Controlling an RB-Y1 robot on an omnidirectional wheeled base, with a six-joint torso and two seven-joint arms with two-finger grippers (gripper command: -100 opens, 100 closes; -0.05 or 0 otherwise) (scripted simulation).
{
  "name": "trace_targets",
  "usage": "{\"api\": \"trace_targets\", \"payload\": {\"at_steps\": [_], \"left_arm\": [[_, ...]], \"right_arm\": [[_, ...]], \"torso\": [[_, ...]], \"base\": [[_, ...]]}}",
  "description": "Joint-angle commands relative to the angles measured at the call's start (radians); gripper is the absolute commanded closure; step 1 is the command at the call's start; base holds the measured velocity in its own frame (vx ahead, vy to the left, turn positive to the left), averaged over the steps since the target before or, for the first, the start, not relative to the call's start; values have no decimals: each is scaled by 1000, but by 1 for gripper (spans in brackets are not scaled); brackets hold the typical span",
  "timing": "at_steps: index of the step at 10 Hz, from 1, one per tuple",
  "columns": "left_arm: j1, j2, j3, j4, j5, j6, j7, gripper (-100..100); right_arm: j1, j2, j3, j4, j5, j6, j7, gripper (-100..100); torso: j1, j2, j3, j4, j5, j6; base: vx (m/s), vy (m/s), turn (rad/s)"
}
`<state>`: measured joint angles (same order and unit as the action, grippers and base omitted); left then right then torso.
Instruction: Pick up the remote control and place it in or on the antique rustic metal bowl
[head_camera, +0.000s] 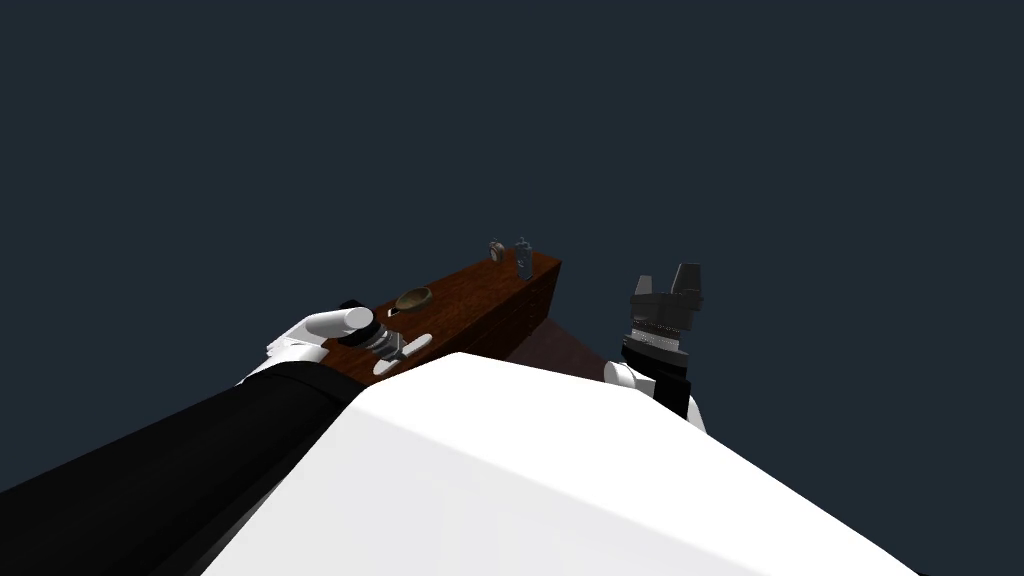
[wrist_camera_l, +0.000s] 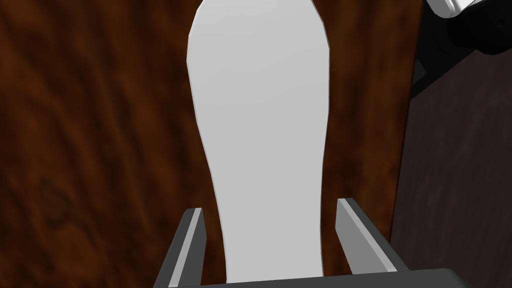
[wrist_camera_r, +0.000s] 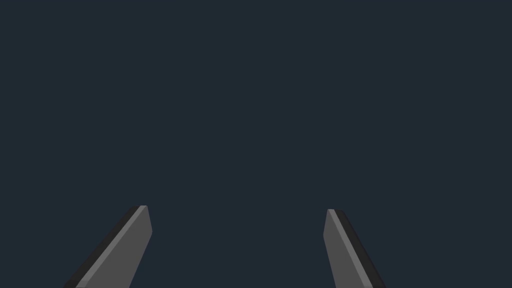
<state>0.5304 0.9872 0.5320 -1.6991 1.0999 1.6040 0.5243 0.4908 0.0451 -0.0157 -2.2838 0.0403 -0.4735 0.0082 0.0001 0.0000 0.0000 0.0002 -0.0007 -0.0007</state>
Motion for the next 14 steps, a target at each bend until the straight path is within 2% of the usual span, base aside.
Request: {"api": "trace_targets", "payload": {"at_steps": [1, 2, 3, 6, 7, 9, 10, 14], "left_arm": [[0, 0, 0, 0, 0, 0, 0, 100], [0, 2, 2, -2, 1, 3, 2, 0], [-11, 35, 29, -7, 5, 12, 0, 100], [-23, 78, 59, 1, 9, 24, -4, 100], [-32, 108, 80, 15, 12, 32, -7, 100], [-42, 140, 101, 38, 15, 39, -9, 100], [-53, 173, 122, 70, 18, 45, -10, 100], [-73, 236, 161, 155, 27, 58, -5, 100]], "right_arm": [[0, 0, 0, 0, 0, 0, 0, 0], [0, 0, 0, 0, 0, 0, 0, 0], [0, 0, 0, 0, 0, 0, 0, 0], [0, 0, 0, 0, 0, 0, 0, 0], [0, 0, 0, 0, 0, 0, 0, 0], [0, 0, 0, 0, 0, 0, 0, 0], [0, 0, 0, 0, 0, 0, 0, 0], [0, 0, 0, 0, 0, 0, 0, 0]], "torso": [[0, 0, 0, 0, 0, 0], [0, 0, 0, 0, 1, 0], [0, 0, 0, 0, 1, 0], [-5, 6, 4, 2, -2, 1], [-4, 6, 4, 3, -2, 1], [-2, 7, 5, 3, -3, 2], [-1, 7, 5, 3, -2, 2], [3, 5, 4, 3, -1, 2]], "base": [[3, 4, 13], [0, 0, 0], [-55, -46, 11], [-77, -41, -12], [-86, -19, -96], [-75, 26, -101], [-74, 60, -195], [-59, 74, -180]]}}
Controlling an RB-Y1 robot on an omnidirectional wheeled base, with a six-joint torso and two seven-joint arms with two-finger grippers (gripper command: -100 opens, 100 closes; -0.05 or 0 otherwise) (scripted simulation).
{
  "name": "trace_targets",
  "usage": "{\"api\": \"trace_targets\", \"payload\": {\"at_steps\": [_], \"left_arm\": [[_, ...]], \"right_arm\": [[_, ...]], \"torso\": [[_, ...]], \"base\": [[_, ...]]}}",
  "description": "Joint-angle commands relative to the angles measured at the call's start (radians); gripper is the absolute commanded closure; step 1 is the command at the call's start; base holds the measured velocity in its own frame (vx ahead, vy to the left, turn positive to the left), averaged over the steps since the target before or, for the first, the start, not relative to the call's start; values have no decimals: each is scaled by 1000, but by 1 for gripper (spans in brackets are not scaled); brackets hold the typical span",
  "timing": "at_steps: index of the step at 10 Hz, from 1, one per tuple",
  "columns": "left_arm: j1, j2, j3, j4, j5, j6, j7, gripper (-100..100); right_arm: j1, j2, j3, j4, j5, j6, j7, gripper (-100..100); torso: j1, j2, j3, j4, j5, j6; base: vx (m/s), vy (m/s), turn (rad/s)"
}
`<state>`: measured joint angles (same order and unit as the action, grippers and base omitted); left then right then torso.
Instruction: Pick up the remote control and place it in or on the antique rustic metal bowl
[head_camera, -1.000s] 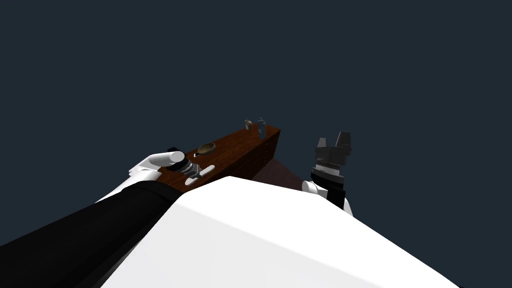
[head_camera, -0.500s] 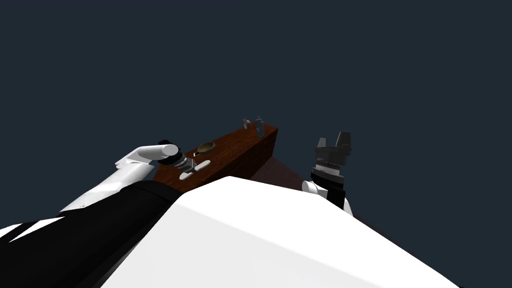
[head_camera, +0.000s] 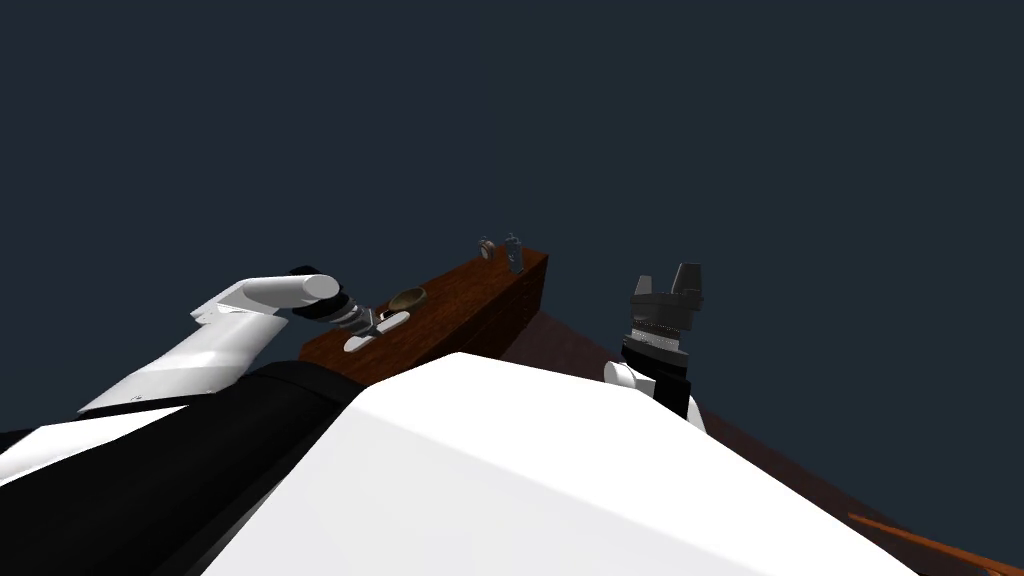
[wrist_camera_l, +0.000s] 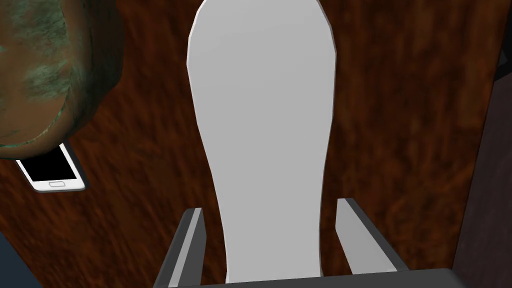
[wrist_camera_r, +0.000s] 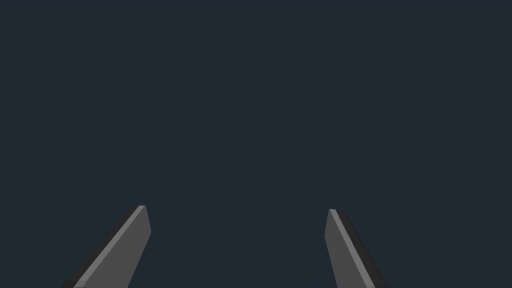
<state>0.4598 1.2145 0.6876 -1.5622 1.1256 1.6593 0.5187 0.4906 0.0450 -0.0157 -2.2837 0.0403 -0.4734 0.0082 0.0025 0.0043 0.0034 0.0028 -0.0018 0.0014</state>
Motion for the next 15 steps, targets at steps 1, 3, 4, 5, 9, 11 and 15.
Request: {"api": "trace_targets", "payload": {"at_steps": [1, 3, 4, 5, 9, 11, 15], "left_arm": [[-7, 23, 13, 43, 5, 8, 3, 100], [-14, 49, 27, 97, 13, 21, 10, 100], [-17, 61, 33, 125, 18, 29, 14, 100], [-20, 72, 39, 154, 22, 38, 18, 100], [-30, 113, 59, 267, 42, 79, 39, 100], [-34, 132, 68, 321, 53, 99, 52, 100], [-43, 162, 86, 415, 71, 135, 78, 100]], "right_arm": [[0, 0, 0, 0, 0, 0, 0, 0], [0, 0, 0, 0, 0, 0, 0, 0], [0, 0, 0, 0, 0, 0, 0, 0], [0, 0, 0, 0, 0, 0, 0, 0], [0, 0, 0, 0, 0, 0, 0, 0], [0, 0, 0, 0, 0, 0, 0, 0], [0, 0, 0, 0, 0, 0, 0, 0]], "torso": [[0, 0, 0, 0, 0, 0], [0, 0, 0, 0, 0, 0], [0, -1, -1, -1, 0, -1], [0, 0, -1, -1, 1, -1], [2, -2, -2, -2, 2, -2], [3, -2, -2, -2, 2, -2], [3, -4, -3, -2, 2, -2]], "base": [[-57, 62, -197], [-59, 61, -222], [-65, 72, -215], [-58, 86, -218], [-56, 78, -250], [-65, 85, -249], [-46, 84, -225]]}}
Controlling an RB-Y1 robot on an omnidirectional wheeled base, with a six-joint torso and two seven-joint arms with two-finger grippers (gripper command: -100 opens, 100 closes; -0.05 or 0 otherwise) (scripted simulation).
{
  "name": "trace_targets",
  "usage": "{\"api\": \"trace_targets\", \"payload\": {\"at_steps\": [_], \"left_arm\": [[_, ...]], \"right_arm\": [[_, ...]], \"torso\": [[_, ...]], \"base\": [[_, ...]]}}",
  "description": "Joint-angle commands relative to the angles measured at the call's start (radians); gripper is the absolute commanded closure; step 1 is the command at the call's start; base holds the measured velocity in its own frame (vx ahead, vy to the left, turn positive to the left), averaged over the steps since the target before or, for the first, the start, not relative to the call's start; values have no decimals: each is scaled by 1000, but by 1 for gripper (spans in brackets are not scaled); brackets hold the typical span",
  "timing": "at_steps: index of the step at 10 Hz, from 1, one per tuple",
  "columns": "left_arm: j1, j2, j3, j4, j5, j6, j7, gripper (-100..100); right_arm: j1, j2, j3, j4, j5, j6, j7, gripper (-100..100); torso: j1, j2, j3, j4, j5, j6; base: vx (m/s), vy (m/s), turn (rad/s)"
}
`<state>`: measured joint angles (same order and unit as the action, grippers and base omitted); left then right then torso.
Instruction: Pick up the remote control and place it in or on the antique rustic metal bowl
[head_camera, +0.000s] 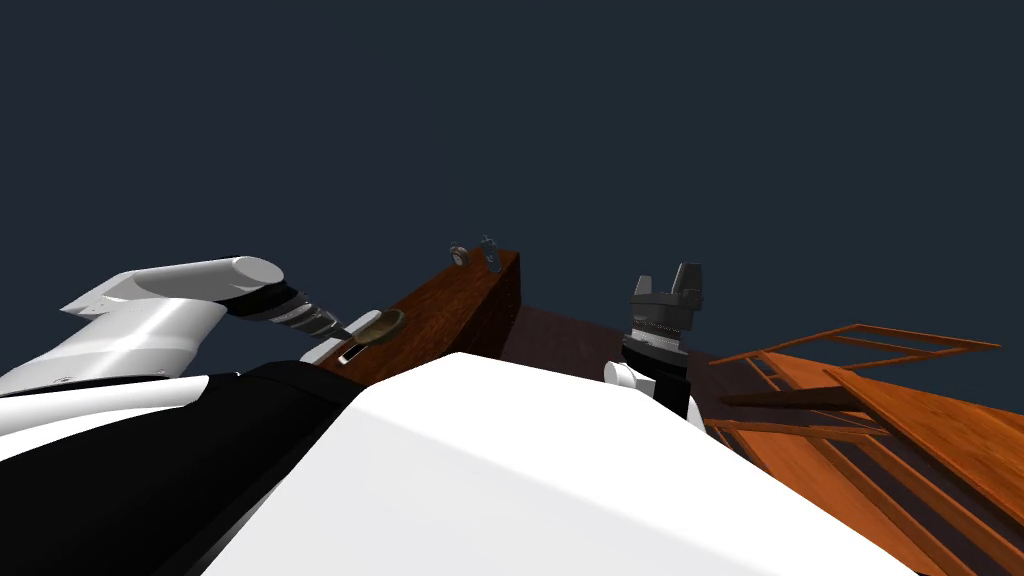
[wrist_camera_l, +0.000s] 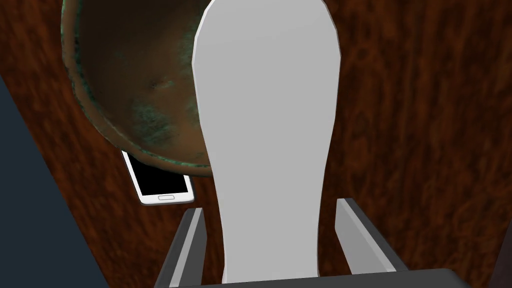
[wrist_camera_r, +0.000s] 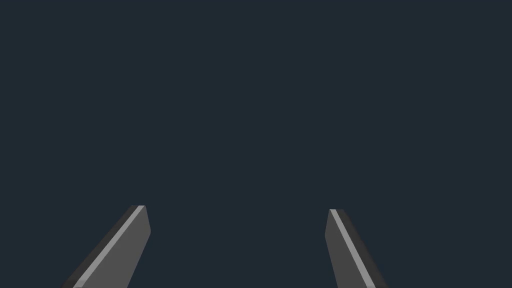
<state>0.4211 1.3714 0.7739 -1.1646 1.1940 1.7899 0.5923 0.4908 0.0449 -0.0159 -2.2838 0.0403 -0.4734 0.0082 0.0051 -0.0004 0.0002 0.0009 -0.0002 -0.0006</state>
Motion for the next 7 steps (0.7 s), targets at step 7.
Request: {"api": "trace_targets", "payload": {"at_steps": [7], "left_arm": [[-23, 22, 20, 150, 22, 43, 54, 100]], "right_arm": [[0, 0, 0, 0, 0, 0, 0, 0]], "torso": [[-1, -2, -1, 0, -1, 1]], "base": [[-29, 76, -211]]}}
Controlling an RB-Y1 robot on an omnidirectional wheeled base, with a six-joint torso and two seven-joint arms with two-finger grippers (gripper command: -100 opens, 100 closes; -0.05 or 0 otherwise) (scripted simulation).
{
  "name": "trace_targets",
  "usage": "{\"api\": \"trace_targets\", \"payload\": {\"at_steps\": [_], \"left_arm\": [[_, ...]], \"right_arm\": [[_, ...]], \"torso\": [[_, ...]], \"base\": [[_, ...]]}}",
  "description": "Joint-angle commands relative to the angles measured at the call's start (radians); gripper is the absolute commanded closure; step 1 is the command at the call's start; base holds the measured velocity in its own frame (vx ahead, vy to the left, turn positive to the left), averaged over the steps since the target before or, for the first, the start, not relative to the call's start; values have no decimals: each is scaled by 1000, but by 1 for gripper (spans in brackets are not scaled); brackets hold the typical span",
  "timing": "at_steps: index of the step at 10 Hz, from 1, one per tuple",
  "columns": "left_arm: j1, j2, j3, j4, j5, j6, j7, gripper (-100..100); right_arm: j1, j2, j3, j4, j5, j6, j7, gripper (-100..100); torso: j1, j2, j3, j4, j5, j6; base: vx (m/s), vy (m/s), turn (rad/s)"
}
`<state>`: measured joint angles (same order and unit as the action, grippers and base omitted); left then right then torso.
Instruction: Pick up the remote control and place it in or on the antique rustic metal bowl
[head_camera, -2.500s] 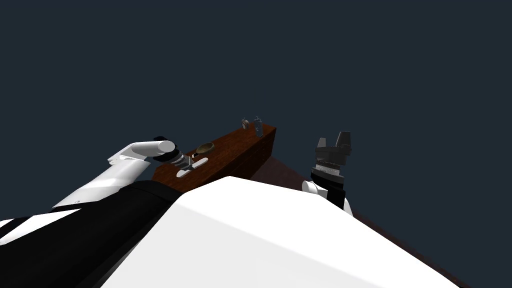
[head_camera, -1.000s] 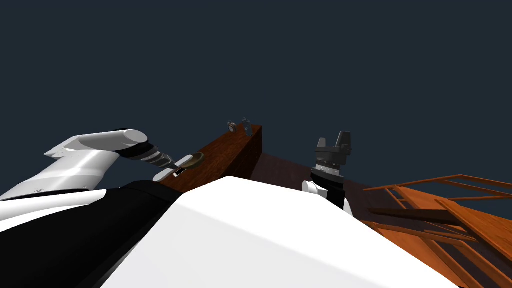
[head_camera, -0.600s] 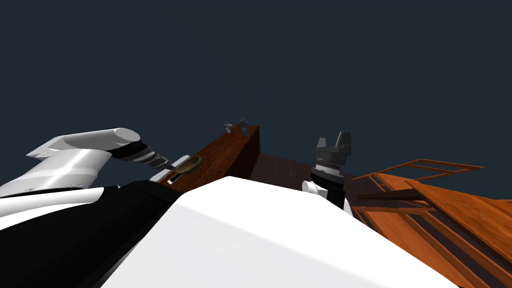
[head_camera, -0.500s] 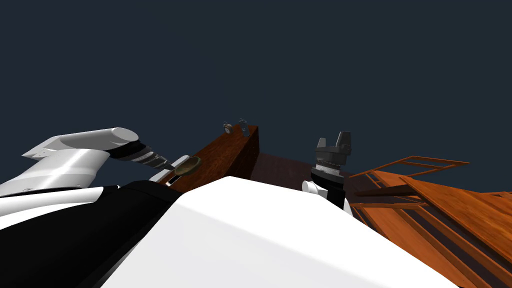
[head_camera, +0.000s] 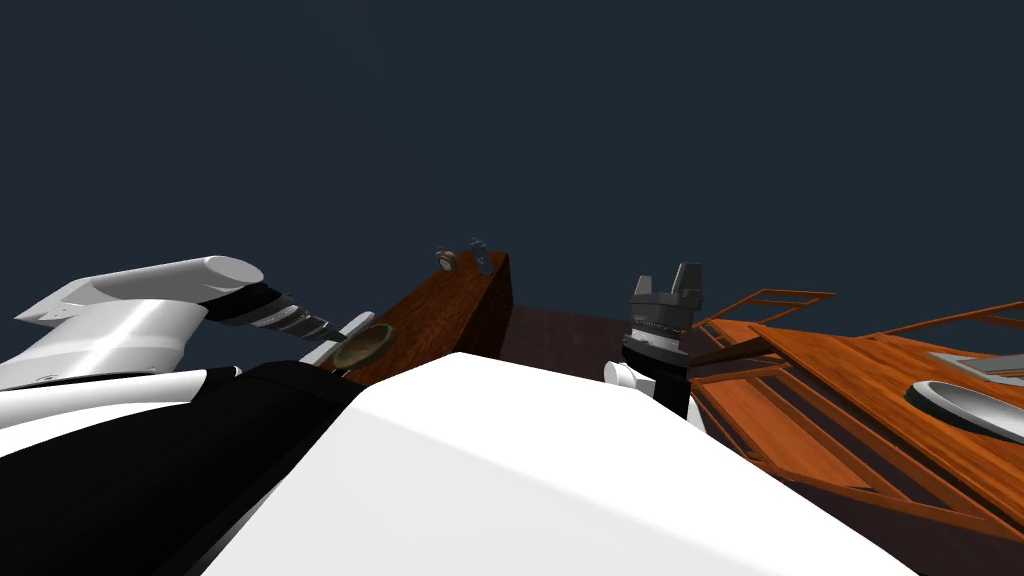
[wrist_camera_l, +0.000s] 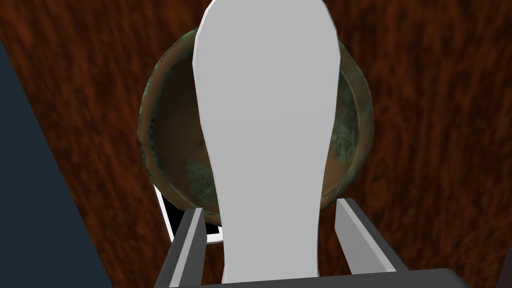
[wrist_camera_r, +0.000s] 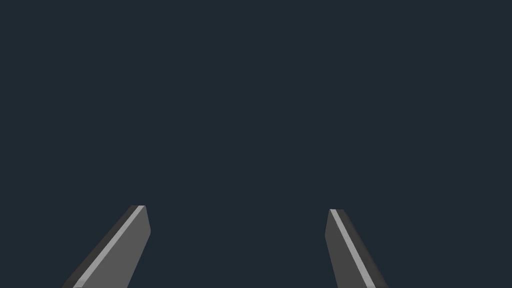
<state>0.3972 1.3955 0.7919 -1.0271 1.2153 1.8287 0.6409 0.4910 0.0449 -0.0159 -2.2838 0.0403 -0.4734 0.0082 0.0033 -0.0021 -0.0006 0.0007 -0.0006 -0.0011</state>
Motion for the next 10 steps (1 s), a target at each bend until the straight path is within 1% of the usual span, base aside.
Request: {"api": "trace_targets", "payload": {"at_steps": [1, 2, 6, 7, 8, 10], "left_arm": [[0, 0, 0, 0, 0, 0, 0, 100], [0, -1, 0, 2, 1, 1, 2, -100], [0, -1, 0, 2, 1, 1, 2, -100], [0, -1, 0, 2, 1, 1, 2, 0], [11, 28, 19, -14, 26, 30, 21, -100], [25, 65, 43, -35, 60, 68, 47, -100]], "right_arm": [[0, 0, 0, 0, 0, 0, 0, 0], [0, 0, 0, 0, 0, 0, 0, 0], [0, 0, 0, 0, 0, 0, 0, 0], [0, 0, 0, 0, 0, 0, 0, 0], [0, 0, 0, 0, 0, 0, 0, 0], [0, 0, 0, 0, 0, 0, 0, 0]], "torso": [[0, 0, 0, 0, 0, 0], [-2, 0, 0, 0, -1, -1], [-5, 0, 0, 0, -2, -1], [-6, 0, 0, 0, -2, -1], [-6, 0, 0, 0, -2, -1], [-4, 0, 0, 0, -2, -1]], "base": [[-8, 29, -33], [0, 6, 3], [0, 0, 0], [0, 0, 0], [-1, 18, 48], [-2, 37, 58]]}}
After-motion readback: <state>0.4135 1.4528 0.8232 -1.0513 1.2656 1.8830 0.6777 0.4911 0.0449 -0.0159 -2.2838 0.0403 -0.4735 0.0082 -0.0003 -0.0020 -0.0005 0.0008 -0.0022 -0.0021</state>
